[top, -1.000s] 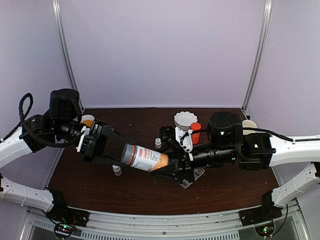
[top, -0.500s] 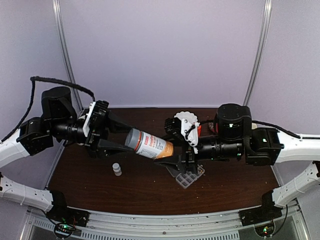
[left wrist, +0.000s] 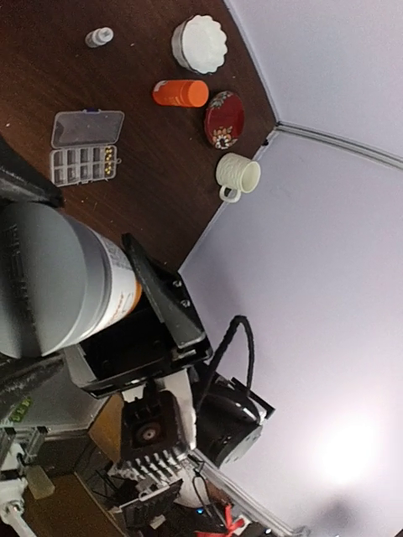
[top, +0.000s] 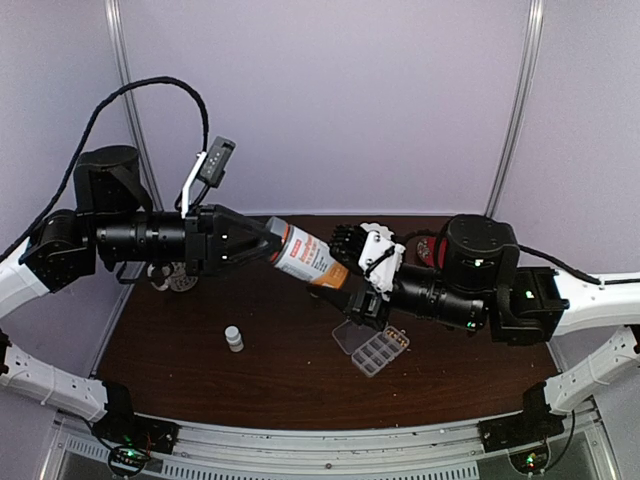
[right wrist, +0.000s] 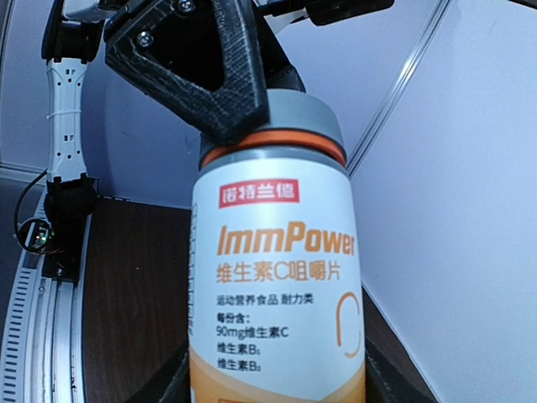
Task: Sort the pills into containers
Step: Unscrew the lid of the pill bottle from the pill bottle.
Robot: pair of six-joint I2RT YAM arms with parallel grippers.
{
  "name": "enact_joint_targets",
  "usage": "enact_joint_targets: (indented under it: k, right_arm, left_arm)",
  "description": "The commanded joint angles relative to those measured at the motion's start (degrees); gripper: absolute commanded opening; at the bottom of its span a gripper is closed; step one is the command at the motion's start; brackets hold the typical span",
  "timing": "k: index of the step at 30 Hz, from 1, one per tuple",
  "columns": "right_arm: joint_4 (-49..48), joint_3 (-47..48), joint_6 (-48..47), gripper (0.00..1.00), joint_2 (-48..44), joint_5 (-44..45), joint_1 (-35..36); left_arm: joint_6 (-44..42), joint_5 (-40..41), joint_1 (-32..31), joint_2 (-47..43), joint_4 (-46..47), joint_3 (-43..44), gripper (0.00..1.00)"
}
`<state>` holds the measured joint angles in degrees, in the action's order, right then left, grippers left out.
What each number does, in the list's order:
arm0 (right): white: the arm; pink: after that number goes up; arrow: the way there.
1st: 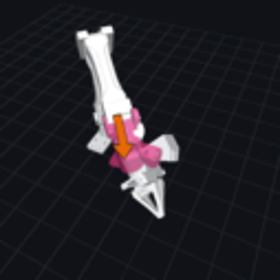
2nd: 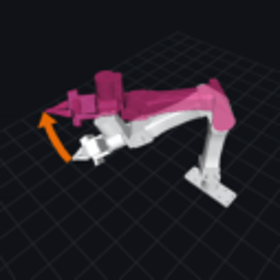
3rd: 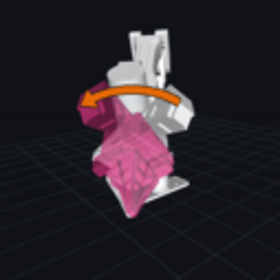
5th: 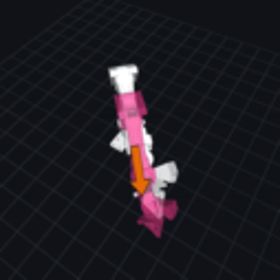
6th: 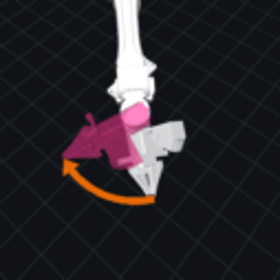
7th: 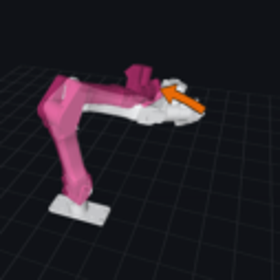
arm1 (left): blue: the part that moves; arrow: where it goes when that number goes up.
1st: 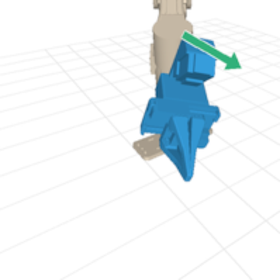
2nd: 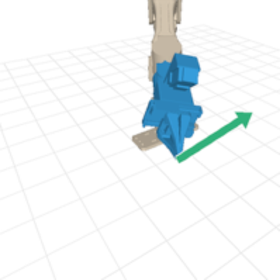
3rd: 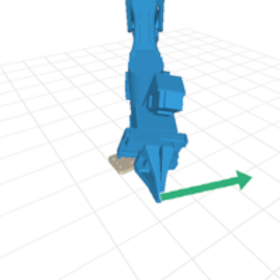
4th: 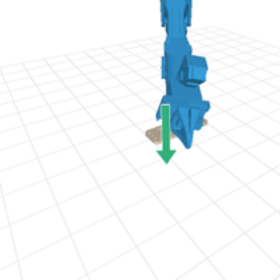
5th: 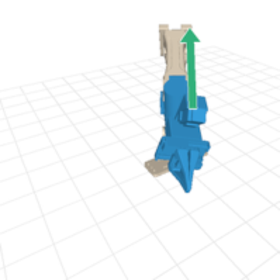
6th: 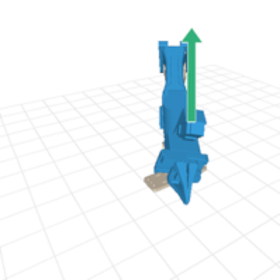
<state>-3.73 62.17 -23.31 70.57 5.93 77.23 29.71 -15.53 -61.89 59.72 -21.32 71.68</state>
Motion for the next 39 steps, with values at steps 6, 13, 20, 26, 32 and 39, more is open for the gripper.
enact_joint_targets:
  k: [6, 13, 20, 26, 32, 39]
  right_arm:
    - [-2.8, -3.3, -4.3, 0.00, 0.0, 9.7, 1.5]
    - [-4.5, -7.1, 2.3, 0.00, -3.5, 4.4, 1.1]
    - [-4.2, -9.8, 8.1, 0.00, -6.2, -2.9, -0.7]
    - [-3.2, -8.7, 15.8, 0.00, -5.7, -17.0, -3.6]
    - [-2.1, -6.7, 19.4, 0.00, -3.5, -25.9, -4.5]
    - [-1.5, -5.4, 19.3, 0.00, -1.7, -27.5, -4.6]
  left_arm:
    - [33.5, -4.0, 3.4, -0.5, 7.3, -2.7, 0.13]
    - [19.4, -3.7, 5.0, 0.6, 1.5, 3.5, 0.92]
    - [-5.1, -1.7, 6.0, -0.4, 4.6, 2.5, 0.98]
    - [-47.7, -15.9, 5.9, -6.8, 11.1, -10.1, 0.98]
    - [-65.8, -18.9, 5.9, -5.3, 6.6, -12.0, 0.97]
    - [-74.7, -24.8, 5.9, -3.8, 2.7, -10.5, 0.97]
